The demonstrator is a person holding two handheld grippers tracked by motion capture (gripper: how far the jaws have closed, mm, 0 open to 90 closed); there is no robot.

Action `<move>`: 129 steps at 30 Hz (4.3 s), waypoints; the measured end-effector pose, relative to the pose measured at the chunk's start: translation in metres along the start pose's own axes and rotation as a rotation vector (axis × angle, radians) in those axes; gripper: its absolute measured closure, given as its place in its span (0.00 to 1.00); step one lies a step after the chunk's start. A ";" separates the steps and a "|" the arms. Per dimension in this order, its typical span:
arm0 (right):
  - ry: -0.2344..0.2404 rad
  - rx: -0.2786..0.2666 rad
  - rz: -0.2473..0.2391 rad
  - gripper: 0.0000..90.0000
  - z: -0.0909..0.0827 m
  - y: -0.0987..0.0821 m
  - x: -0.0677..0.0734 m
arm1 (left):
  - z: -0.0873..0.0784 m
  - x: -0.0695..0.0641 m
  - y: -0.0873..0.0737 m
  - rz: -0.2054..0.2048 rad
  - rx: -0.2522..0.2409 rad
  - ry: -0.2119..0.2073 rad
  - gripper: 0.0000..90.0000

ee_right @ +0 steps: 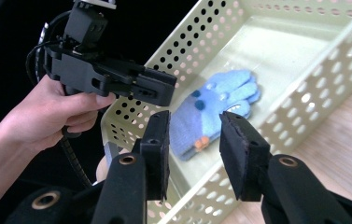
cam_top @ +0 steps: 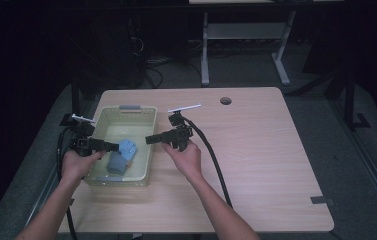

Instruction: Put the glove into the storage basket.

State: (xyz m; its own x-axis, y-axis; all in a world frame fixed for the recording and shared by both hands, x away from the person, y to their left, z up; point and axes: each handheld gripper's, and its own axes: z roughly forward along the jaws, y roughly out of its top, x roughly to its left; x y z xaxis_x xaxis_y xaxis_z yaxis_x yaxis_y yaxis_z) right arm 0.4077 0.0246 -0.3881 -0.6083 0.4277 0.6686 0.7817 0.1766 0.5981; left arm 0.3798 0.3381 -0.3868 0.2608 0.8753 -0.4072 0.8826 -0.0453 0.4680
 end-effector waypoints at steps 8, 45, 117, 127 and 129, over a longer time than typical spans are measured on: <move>0.009 -0.008 0.013 0.64 -0.016 -0.004 -0.006 | -0.007 -0.009 0.001 -0.004 -0.080 -0.057 0.54; 0.003 -0.065 0.046 0.46 -0.080 -0.012 -0.029 | 0.010 -0.069 0.007 0.117 -0.134 -0.203 0.41; -0.146 -0.216 0.144 0.36 -0.222 -0.075 -0.081 | 0.071 -0.184 0.006 0.263 -0.105 -0.374 0.29; -0.167 -0.223 0.161 0.35 -0.237 -0.087 -0.089 | 0.080 -0.195 0.003 0.269 -0.102 -0.391 0.29; -0.175 -0.221 0.164 0.35 -0.240 -0.090 -0.089 | 0.082 -0.197 0.002 0.274 -0.095 -0.405 0.28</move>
State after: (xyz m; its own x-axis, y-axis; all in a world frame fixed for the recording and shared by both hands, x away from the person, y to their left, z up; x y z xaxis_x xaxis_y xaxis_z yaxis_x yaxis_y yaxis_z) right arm 0.3589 -0.2423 -0.3955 -0.4287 0.5835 0.6897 0.8072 -0.0956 0.5825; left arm 0.3626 0.1264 -0.3696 0.6258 0.5791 -0.5226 0.7259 -0.1870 0.6619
